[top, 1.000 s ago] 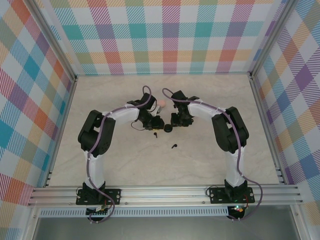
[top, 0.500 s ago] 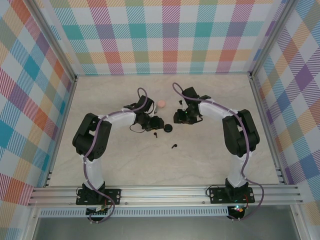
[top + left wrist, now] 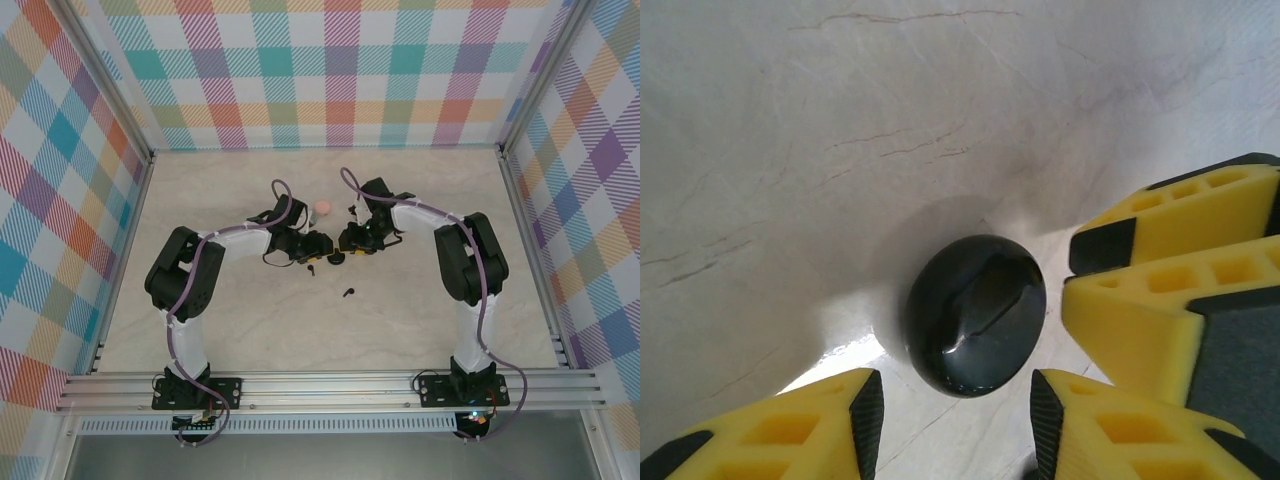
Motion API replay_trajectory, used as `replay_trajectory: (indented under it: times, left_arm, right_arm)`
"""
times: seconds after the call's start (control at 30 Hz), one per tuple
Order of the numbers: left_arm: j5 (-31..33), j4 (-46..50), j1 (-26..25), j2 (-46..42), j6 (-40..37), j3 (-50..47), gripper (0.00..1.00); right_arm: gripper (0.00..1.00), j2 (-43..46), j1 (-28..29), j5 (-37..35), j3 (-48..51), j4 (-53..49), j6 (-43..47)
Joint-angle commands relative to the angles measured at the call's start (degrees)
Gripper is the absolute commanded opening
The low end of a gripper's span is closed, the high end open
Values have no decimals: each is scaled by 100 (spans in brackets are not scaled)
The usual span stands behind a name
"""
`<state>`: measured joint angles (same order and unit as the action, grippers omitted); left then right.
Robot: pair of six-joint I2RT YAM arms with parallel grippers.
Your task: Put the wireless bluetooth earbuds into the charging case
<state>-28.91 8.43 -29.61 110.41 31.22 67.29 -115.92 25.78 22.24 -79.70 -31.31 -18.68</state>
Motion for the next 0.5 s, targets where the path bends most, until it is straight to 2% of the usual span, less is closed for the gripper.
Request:
replay_trajectory:
  times: [0.0, 0.47]
  left_arm:
    - [-197, -149, -54, 7, 136, -71, 44]
    - [-126, -152, -115, 81, 225, -181, 47]
  right_arm:
    - [35, -95, -33, 239, -221, 36, 93]
    - [27, -297, -36, 288, -292, 26, 45]
